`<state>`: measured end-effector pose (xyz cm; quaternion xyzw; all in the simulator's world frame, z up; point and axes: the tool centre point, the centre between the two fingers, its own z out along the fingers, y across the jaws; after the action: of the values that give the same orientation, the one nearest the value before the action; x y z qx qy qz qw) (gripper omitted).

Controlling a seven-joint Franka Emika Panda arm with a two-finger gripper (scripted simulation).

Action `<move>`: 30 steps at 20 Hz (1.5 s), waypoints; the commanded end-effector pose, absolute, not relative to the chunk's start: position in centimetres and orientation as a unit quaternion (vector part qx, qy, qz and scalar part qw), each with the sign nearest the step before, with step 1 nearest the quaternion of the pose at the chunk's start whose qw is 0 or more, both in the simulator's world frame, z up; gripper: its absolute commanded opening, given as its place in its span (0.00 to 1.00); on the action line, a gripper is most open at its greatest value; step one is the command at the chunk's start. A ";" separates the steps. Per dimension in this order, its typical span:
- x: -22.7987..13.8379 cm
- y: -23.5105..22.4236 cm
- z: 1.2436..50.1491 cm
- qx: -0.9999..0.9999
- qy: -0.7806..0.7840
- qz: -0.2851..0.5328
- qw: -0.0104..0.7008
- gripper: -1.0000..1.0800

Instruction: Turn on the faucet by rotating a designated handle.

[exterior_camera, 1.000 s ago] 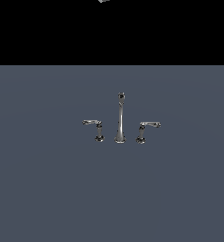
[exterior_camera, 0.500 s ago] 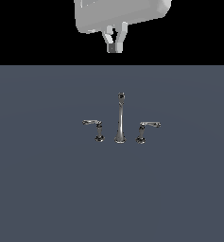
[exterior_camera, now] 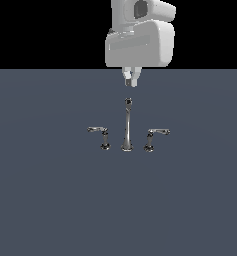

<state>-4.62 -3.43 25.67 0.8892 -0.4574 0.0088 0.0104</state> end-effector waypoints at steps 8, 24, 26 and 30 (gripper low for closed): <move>-0.1 -7.6 19.0 0.820 -0.572 0.006 0.007 0.00; 4.1 -15.2 9.8 0.697 -0.717 0.001 0.002 0.00; 4.2 -15.7 9.2 0.689 -0.725 0.001 0.001 0.00; 4.4 -16.4 8.5 0.678 -0.735 0.000 0.001 0.00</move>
<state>4.30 -16.17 8.75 0.6823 -0.7311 0.0002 0.0013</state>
